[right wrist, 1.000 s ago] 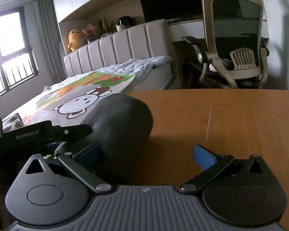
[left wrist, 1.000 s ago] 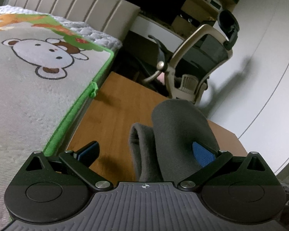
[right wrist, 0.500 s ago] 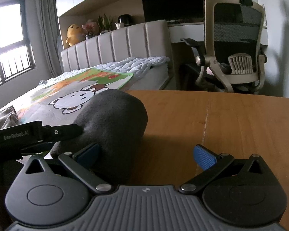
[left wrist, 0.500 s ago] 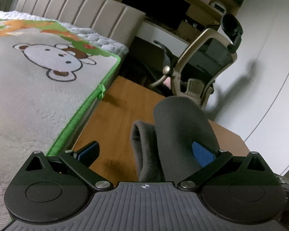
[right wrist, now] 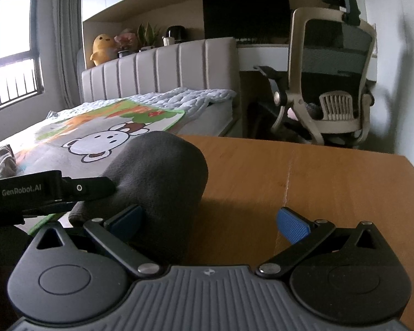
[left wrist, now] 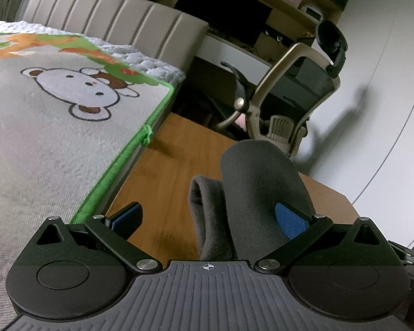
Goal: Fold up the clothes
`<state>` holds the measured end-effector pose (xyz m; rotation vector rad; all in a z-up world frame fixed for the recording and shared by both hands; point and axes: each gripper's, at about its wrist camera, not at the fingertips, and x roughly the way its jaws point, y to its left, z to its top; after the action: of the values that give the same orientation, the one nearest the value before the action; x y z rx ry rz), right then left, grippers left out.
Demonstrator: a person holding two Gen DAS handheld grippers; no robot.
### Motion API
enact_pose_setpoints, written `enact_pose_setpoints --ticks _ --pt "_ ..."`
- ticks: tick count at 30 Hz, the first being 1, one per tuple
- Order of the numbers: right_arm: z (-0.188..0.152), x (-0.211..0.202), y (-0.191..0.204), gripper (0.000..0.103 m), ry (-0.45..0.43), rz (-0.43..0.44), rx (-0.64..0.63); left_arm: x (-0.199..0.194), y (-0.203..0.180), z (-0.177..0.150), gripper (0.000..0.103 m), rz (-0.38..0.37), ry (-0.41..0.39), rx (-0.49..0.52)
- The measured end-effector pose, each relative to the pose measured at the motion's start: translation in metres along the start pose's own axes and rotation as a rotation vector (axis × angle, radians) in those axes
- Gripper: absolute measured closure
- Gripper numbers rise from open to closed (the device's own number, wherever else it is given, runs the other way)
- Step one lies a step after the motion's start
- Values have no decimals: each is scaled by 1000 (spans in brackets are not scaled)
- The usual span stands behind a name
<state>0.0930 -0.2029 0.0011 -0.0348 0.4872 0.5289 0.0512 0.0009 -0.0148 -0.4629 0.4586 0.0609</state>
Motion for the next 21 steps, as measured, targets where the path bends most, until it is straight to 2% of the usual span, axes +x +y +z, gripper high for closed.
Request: enact_pose_setpoints --ticks 21 --pt "0 0 -3 0 -4 -2 22 2 4 0 0 -19 2 -17"
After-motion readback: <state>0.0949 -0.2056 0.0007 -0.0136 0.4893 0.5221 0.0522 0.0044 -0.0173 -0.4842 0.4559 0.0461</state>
